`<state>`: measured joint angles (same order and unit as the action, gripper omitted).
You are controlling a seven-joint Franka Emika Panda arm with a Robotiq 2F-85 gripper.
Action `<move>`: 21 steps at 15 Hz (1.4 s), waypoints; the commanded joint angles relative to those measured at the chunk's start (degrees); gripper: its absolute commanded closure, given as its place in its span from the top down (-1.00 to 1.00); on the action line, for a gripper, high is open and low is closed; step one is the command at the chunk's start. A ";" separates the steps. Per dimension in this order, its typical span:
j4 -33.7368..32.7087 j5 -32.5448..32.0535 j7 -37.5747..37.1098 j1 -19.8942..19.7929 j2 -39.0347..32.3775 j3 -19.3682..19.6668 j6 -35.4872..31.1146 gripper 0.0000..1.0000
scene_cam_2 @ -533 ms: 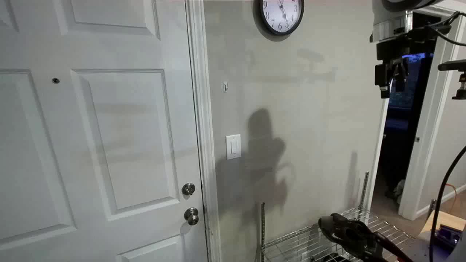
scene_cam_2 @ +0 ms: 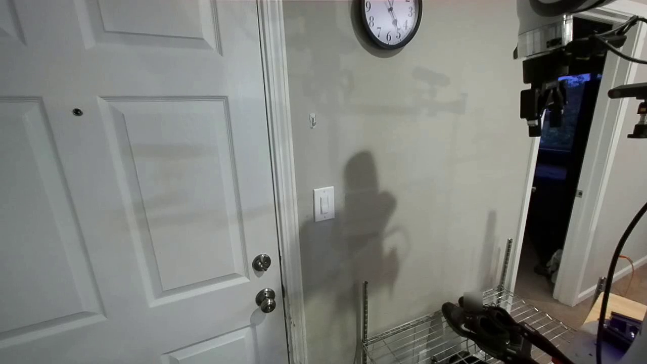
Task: Turn off the light switch.
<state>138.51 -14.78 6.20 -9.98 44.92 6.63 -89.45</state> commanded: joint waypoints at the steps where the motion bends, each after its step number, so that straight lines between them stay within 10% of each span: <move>1: -0.25 -0.29 -0.73 1.35 -0.27 0.83 0.11 1.00; 21: -6.09 15.01 4.30 15.43 -26.42 -3.01 -23.59 1.00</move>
<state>135.30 -2.60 7.93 5.48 24.17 4.46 -109.64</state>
